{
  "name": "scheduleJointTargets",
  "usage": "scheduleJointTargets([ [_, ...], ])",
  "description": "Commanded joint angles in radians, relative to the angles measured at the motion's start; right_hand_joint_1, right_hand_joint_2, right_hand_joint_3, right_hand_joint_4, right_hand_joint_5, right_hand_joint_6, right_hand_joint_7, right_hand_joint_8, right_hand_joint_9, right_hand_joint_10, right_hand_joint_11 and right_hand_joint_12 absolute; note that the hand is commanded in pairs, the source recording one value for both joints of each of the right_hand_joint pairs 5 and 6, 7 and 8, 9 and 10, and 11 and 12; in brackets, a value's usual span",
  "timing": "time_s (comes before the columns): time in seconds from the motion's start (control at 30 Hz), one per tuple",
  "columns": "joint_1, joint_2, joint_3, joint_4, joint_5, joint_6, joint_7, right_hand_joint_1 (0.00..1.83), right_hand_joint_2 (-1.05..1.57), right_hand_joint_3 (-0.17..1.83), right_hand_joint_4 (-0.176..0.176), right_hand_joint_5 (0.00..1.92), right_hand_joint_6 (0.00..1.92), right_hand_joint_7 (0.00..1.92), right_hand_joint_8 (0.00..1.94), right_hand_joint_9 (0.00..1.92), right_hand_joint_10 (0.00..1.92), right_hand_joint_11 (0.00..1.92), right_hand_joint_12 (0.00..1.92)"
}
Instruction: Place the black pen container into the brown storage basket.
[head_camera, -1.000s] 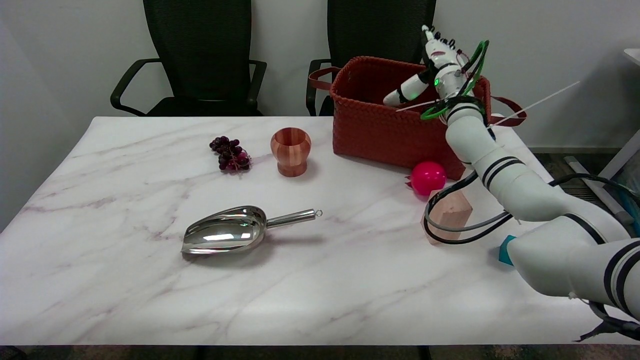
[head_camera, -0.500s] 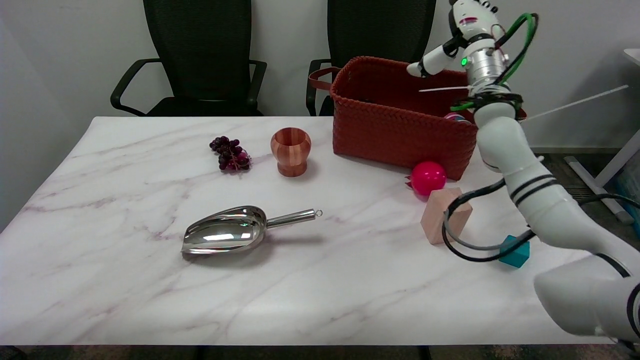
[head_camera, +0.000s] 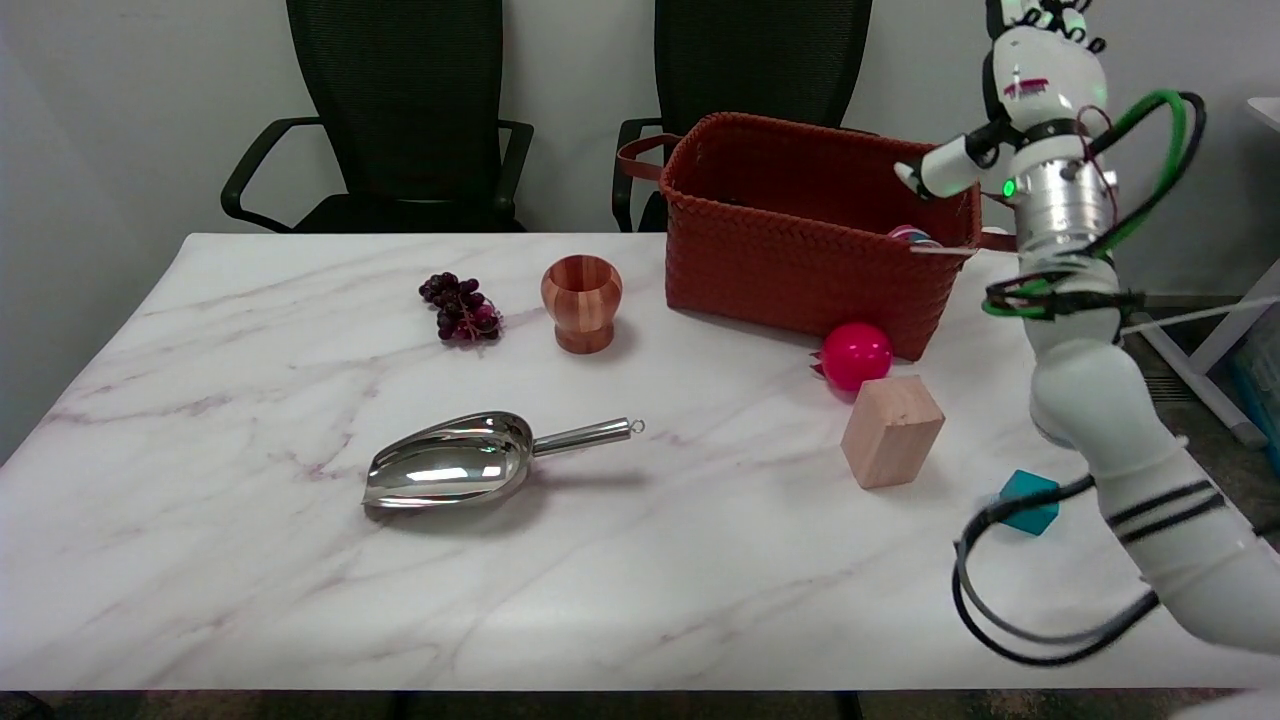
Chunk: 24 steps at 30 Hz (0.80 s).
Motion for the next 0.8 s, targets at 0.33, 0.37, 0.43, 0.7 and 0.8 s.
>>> scheduleJointTargets([
  [0.33, -0.502, -0.076, -0.028, 0.261, -0.052, 0.312, -0.127, 1.29, 0.11, 0.93, 0.0, 0.07, 0.07, 0.16, 0.16, 0.26, 0.26, 0.11, 0.11],
  [0.37, -0.509, -0.076, -0.045, 0.26, -0.052, 0.325, -0.127, 1.29, 0.11, 0.93, 0.0, 0.07, 0.07, 0.16, 0.16, 0.26, 0.26, 0.11, 0.11],
  [0.43, -0.517, -0.076, -0.071, 0.258, -0.058, 0.357, -0.127, 1.29, 0.11, 0.93, 0.0, 0.07, 0.07, 0.16, 0.16, 0.26, 0.26, 0.11, 0.11],
  [0.7, -0.53, -0.076, -0.128, 0.268, -0.086, 0.431, -0.125, 1.29, 0.1, 0.96, 0.0, 0.07, 0.07, 0.16, 0.16, 0.27, 0.27, 0.12, 0.12],
  [0.8, -0.528, -0.076, -0.14, 0.279, -0.086, 0.449, -0.126, 1.29, 0.1, 0.96, 0.0, 0.07, 0.07, 0.16, 0.16, 0.27, 0.27, 0.12, 0.12],
])
